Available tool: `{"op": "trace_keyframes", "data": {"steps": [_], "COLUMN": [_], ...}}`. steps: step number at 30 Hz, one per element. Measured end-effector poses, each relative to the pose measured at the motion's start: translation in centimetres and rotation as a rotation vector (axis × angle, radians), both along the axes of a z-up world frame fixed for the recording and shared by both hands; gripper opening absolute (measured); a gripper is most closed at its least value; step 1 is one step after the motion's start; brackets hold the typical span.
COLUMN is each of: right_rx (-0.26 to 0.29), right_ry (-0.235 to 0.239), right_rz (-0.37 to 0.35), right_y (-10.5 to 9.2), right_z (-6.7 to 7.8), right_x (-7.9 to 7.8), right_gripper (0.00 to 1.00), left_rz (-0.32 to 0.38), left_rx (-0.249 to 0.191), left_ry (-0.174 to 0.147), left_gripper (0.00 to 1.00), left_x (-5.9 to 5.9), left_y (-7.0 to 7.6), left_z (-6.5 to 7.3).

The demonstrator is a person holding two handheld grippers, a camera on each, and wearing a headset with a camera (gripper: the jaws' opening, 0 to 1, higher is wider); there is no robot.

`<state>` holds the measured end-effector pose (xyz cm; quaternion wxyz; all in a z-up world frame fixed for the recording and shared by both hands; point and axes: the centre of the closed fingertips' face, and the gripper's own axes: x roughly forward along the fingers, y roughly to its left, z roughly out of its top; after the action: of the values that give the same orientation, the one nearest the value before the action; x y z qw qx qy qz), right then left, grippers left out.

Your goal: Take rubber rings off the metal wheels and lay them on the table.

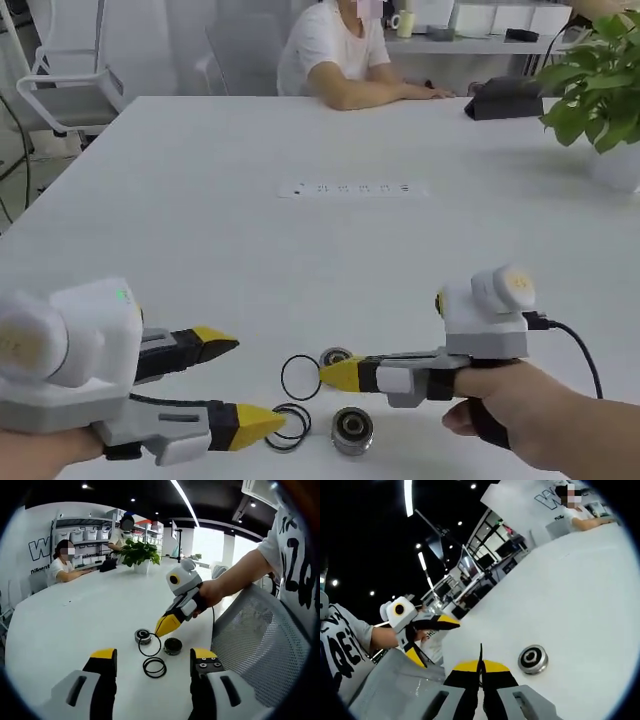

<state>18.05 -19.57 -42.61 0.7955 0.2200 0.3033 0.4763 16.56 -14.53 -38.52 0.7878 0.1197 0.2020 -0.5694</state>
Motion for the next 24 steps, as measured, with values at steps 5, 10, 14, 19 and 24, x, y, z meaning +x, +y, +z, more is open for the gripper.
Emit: {"op": "trace_keyframes", "data": {"steps": [5, 10, 14, 19, 24], "right_rx": [-0.019, -0.060, -0.079, -0.113, -0.144], "right_ry": [0.014, 0.028, 0.035, 0.049, 0.044], "right_rz": [0.049, 0.098, 0.107, 0.111, 0.118], "right_y": [0.9, 1.8, 2.1, 2.1, 2.1], "right_z": [-0.5, -1.5, -1.9, -2.7, -3.2], "right_x": [-0.8, -1.8, -1.8, -1.8, -2.0], "right_gripper": [0.00, 0.00, 0.00, 0.00, 0.00], "left_rz": [0.023, 0.047, 0.058, 0.065, 0.072], "left_rx": [-0.019, -0.016, -0.016, -0.008, -0.007], "left_ry": [0.008, 0.012, 0.011, 0.013, 0.022], "left_gripper": [0.64, 0.65, 0.64, 0.64, 0.64], "left_x": [-0.1, -0.2, -0.2, -0.4, -0.7], "left_y": [0.8, 1.6, 1.9, 2.3, 2.5], "left_z": [0.4, 0.2, 0.1, -0.2, -0.3]}}
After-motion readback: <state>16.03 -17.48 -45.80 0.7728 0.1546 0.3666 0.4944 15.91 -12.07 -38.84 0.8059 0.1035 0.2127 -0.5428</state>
